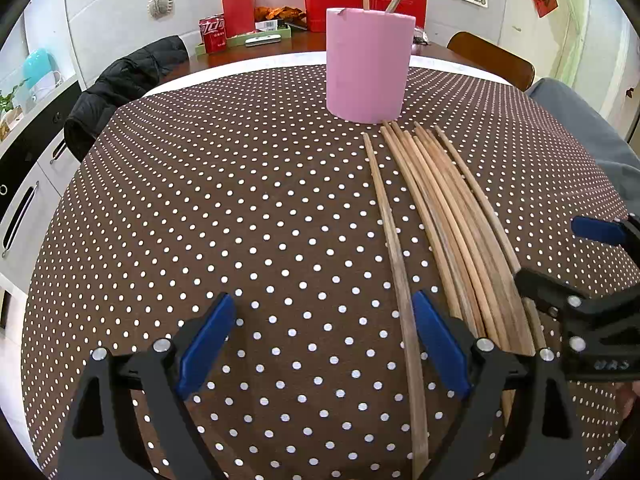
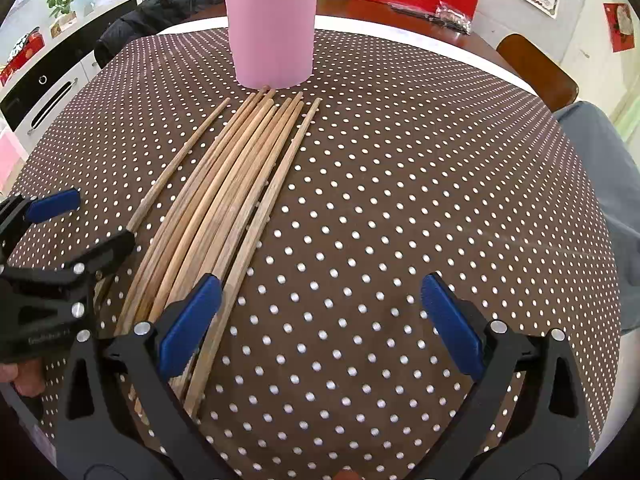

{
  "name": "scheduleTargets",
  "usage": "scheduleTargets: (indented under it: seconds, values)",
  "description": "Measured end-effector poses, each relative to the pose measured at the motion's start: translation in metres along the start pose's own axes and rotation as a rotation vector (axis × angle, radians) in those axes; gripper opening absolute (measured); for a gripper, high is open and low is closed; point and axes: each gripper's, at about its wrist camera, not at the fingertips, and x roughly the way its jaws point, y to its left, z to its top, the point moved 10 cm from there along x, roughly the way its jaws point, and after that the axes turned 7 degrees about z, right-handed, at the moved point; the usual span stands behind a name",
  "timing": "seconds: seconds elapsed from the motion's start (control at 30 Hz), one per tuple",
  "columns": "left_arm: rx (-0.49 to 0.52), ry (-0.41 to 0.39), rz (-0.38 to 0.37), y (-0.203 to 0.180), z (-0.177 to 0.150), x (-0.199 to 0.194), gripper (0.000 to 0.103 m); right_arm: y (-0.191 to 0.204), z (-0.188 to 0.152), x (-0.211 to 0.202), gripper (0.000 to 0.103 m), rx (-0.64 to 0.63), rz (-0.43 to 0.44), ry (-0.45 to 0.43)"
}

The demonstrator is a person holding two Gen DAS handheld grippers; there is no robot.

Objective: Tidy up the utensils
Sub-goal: 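Lower the right tool and grasp a chopstick while the left tool grasps another, then raise the right tool's chopstick over the cup and release while the left tool releases its chopstick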

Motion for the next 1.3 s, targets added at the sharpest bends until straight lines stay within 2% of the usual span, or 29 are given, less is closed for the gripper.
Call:
scheduleTargets:
  seconds: [0.1,0.27,0.3,0.47,0.53,0.57,0.6,0.63,0.67,0.7,0.73,0.83,0.9,1.03,1.3]
  values:
    - [0.0,0.001,0.0,0.0,0.0,-0.001,0.088,0.001,0.001,0.004,0.097,-0.014,0.002,0.006]
    - [0.015,0.013,0.008,-0.003,0.003,0.001,0.088,-0.01,-0.006,-0.004,0.086,-0.017,0.03,0.016]
    - [0.024,0.016,0.013,-0.005,0.006,0.006,0.088,-0.013,-0.003,-0.003,0.083,-0.014,0.034,0.017]
    - [0.097,0.034,0.057,-0.013,0.025,0.018,0.088,-0.008,0.025,0.013,0.08,0.009,0.089,0.023]
    - [0.104,0.053,0.045,-0.016,0.032,0.024,0.087,-0.007,0.036,0.023,0.073,0.004,0.086,0.033]
    - [0.098,0.063,0.019,-0.019,0.035,0.026,0.084,-0.006,0.04,0.026,0.071,-0.006,0.076,0.03]
    - [0.086,0.076,-0.031,-0.022,0.037,0.027,0.069,-0.004,0.044,0.027,0.062,-0.014,0.084,0.031]
    - [0.081,0.08,-0.046,-0.023,0.039,0.028,0.056,-0.003,0.046,0.026,0.039,-0.024,0.084,0.031]
    - [0.101,0.078,-0.052,-0.025,0.041,0.027,0.045,-0.002,0.047,0.025,0.026,-0.032,0.09,0.035]
    - [0.119,0.081,-0.061,-0.028,0.042,0.026,0.019,-0.001,0.047,0.024,0.012,-0.044,0.089,0.041]
    - [0.137,0.087,-0.065,-0.031,0.042,0.025,0.006,0.0,0.046,0.024,0.01,-0.062,0.085,0.039]
    - [0.171,0.075,-0.069,-0.036,0.041,0.022,0.006,-0.004,0.036,0.015,0.006,-0.015,0.137,0.012]
    - [0.132,0.067,-0.1,-0.033,0.037,0.017,0.006,-0.01,0.032,0.005,0.006,0.022,0.167,-0.028]
    - [0.05,0.001,-0.129,-0.024,0.044,0.0,0.006,-0.02,0.032,-0.016,0.006,0.093,0.23,-0.105]
    - [-0.103,-0.219,-0.17,-0.007,0.087,-0.058,0.006,-0.021,0.06,-0.077,0.006,0.152,0.365,-0.338]
